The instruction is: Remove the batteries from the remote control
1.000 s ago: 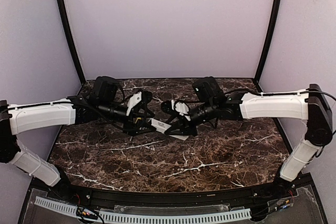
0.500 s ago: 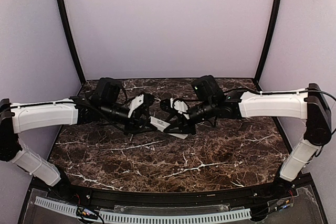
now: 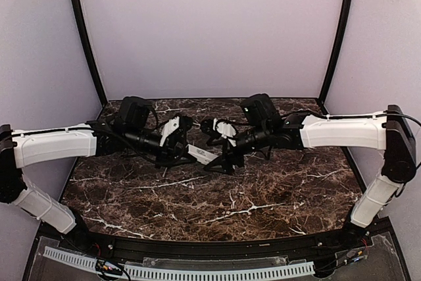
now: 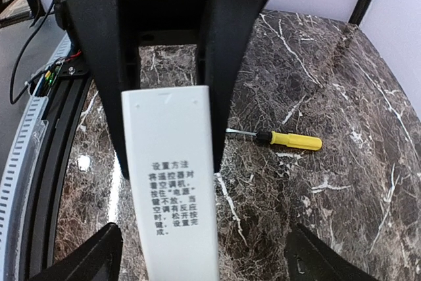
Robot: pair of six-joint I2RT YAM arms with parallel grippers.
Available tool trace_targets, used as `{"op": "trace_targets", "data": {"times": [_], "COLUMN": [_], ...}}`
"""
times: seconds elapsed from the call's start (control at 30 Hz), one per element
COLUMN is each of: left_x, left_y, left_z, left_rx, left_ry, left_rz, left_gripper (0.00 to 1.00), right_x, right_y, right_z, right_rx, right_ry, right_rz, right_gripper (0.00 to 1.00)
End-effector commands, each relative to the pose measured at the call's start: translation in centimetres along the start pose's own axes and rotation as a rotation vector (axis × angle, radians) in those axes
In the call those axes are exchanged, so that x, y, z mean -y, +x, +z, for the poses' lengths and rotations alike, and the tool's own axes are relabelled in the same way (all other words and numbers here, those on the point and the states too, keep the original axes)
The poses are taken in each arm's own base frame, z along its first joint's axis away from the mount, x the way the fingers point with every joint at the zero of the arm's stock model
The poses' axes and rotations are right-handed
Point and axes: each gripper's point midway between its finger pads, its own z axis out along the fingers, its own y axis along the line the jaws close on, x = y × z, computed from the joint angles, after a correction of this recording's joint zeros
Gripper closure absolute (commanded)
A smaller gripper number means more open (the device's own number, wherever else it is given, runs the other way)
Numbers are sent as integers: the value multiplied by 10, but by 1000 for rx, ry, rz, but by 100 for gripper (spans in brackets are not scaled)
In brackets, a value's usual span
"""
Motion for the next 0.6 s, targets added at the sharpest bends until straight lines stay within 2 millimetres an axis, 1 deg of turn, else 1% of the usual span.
{"op": "trace_targets", "data": {"times": [0.0, 0.03, 0.07, 0.17, 0.37, 0.47, 0.57], "left_x": [0, -1, -2, -4, -12, -18, -22], "left_y": [-22, -25, -29, -35, -43, -50, -57], "left_z": [-13, -14, -15, -17, -16, -15, -13], "left_rx": [63, 74, 90, 112, 128, 156, 170], "left_ry": [-46, -54, -62, -76, -107, -131, -138], "left_rz": [43, 48, 59, 67, 100, 131, 153], "left_gripper": [100, 100, 100, 100, 100, 100, 100], "right_x": [20, 24, 32, 47, 64, 69, 71], "right_y": [-18, -21, -22, -21, -12, -1, 5], "right_z": [-28, -36, -48, -70, -111, -123, -130], "right_rx": [84, 105, 127, 171, 258, 273, 278], "right_ry": [94, 102, 121, 132, 34, -17, -57], "right_rz": [81, 115, 163, 307, 685, 854, 969], "right_gripper": [2, 1, 1, 1, 1, 2, 2]}}
